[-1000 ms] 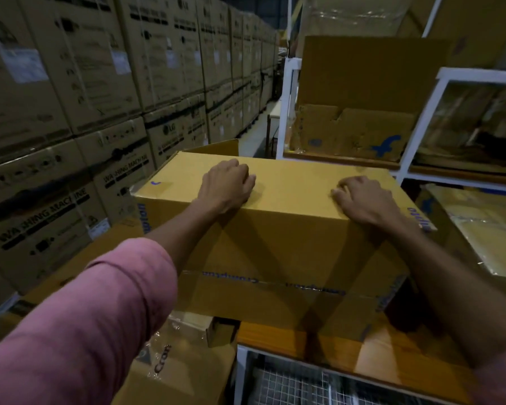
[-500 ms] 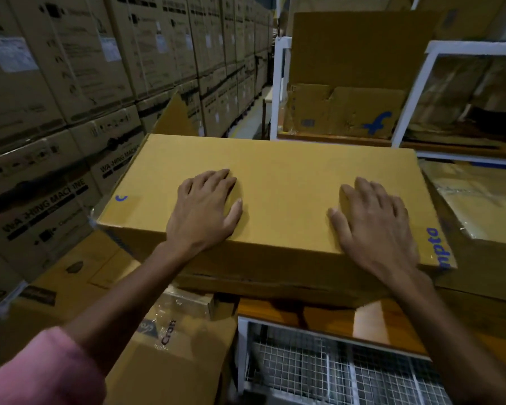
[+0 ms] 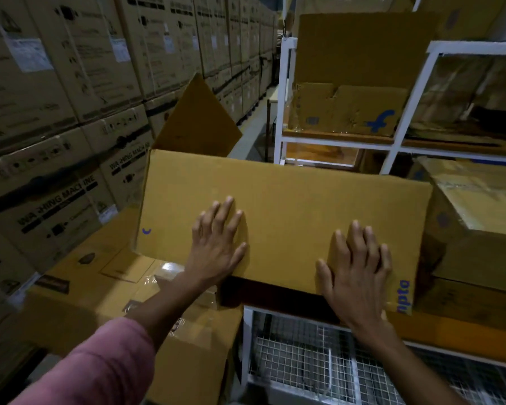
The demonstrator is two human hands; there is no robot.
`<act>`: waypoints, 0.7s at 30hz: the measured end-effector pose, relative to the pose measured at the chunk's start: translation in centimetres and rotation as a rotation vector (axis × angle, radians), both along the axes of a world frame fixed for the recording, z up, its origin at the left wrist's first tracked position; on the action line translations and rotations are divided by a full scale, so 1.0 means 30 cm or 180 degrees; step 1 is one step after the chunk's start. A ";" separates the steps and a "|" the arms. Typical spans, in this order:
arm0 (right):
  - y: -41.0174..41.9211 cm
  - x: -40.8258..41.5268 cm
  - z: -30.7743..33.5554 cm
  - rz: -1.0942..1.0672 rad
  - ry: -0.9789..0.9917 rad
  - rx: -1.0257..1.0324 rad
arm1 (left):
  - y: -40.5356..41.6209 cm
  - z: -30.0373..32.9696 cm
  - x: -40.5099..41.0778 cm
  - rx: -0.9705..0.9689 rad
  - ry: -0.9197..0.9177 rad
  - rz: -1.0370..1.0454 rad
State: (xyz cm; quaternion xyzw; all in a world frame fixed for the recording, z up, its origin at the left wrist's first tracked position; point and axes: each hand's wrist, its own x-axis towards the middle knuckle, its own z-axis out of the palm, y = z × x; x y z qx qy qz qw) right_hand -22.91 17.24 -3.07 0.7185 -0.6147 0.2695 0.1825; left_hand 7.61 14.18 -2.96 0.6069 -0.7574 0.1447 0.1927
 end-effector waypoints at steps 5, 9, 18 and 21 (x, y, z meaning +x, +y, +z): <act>-0.042 -0.005 -0.057 0.0133 -0.0201 0.0309 | -0.034 -0.058 -0.004 0.0232 0.0071 0.0230; -0.105 0.012 -0.031 0.0284 0.0068 0.0119 | -0.071 -0.037 -0.020 0.0275 0.0142 0.0363; -0.250 0.088 -0.061 0.0650 0.0221 0.1586 | -0.157 -0.115 -0.016 0.1962 0.1435 0.0439; -0.279 0.099 -0.071 0.0604 0.0203 0.1633 | -0.194 -0.148 0.003 0.1838 0.1529 0.0413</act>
